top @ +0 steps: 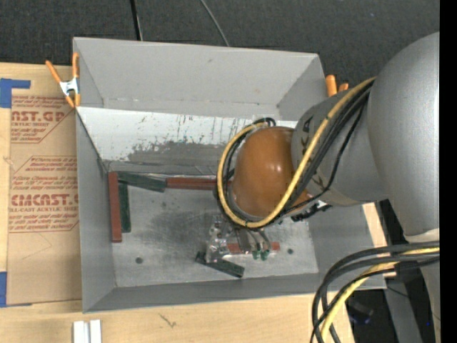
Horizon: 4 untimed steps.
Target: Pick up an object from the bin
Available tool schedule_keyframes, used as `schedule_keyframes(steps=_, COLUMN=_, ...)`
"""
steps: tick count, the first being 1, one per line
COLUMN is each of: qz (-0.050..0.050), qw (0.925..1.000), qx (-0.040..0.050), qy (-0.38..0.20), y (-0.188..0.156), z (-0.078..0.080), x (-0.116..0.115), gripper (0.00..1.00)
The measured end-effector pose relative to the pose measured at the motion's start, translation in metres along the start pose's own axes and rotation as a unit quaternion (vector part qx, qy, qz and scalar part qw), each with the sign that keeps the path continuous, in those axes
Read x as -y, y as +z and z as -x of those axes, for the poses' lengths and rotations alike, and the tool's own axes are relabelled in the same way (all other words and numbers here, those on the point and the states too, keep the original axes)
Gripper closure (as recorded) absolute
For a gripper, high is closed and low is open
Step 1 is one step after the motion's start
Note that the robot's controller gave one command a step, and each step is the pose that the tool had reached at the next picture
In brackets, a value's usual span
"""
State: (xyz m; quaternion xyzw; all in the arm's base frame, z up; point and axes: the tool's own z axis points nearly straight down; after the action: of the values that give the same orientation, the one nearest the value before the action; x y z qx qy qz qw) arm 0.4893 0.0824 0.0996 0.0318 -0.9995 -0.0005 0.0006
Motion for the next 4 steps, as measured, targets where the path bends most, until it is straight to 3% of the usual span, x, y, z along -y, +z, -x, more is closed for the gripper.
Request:
schedule_keyframes(steps=1, qz=0.000, qw=1.0000, qx=0.0001, qy=0.000, y=0.001, z=0.000, x=0.000, gripper=0.00)
schedule_keyframes(steps=2, qz=0.000, qw=1.0000, qx=0.0001, qy=0.001, y=0.001, z=0.000, x=0.001, gripper=0.00)
schedule_keyframes(steps=3, qz=0.001, qw=0.9994, qx=0.0075, qy=-0.034, y=0.024, z=0.001, x=0.042, gripper=1.00)
schedule_keyframes(steps=4, qz=0.001, qw=0.9994, qx=0.0075, qy=-0.034, y=0.024, z=0.001, x=0.042, gripper=1.00)
